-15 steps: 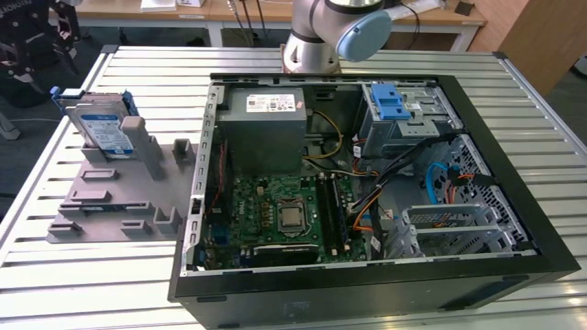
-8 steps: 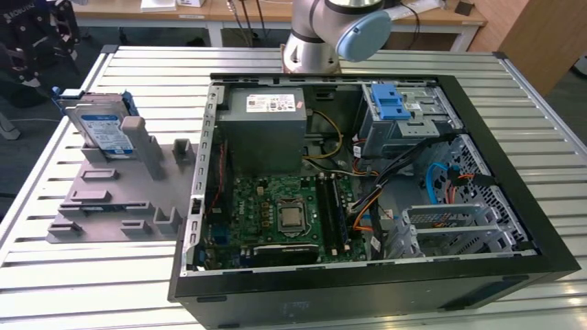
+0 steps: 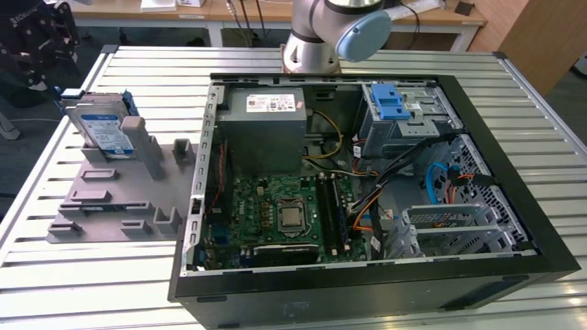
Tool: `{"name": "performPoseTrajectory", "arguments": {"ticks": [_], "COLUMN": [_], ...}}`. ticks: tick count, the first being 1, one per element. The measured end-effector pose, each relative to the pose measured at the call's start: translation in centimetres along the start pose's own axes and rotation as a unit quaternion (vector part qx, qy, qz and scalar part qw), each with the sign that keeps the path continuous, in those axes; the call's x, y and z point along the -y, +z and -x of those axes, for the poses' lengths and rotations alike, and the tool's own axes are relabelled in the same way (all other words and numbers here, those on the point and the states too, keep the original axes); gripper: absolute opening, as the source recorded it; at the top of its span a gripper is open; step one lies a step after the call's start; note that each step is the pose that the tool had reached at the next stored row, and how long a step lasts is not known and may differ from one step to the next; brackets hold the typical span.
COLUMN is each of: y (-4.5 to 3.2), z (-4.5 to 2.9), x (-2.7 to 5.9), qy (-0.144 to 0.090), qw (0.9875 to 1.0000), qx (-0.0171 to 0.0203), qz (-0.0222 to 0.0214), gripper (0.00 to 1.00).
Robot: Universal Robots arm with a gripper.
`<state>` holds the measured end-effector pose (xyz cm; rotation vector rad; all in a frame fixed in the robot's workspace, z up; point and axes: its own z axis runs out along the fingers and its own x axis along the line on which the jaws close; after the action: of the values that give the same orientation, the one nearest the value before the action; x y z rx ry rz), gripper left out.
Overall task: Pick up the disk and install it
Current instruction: 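Pick up the disk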
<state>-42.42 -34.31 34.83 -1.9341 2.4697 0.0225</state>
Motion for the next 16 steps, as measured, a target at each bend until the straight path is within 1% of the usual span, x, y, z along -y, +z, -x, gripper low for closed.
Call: {"name": "performPoseTrajectory", "arguments": {"ticks": [5, 7, 9, 11, 12, 16], "y": [0.26, 0.38, 0.49, 0.61, 0.67, 0.99], "z": [0.52, 0.53, 0.53, 0.53, 0.53, 0.44], "x": [-0.24, -0.25, -0.25, -0.25, -0.25, -0.66], "qy": [-0.011, -0.022, -0.04, -0.057, -0.064, -0.07], "qw": [0.9999, 0.9997, 0.9992, 0.9984, 0.998, 0.9975], "qx": [0.0001, 0.0, -0.0002, -0.0003, -0.0004, -0.0002], "qz": [-0.0004, -0.0002, 0.0001, 0.0003, 0.0004, -0.0008], "gripper": [0.57, 0.57, 0.57, 0.56, 0.49, 0.49]}}
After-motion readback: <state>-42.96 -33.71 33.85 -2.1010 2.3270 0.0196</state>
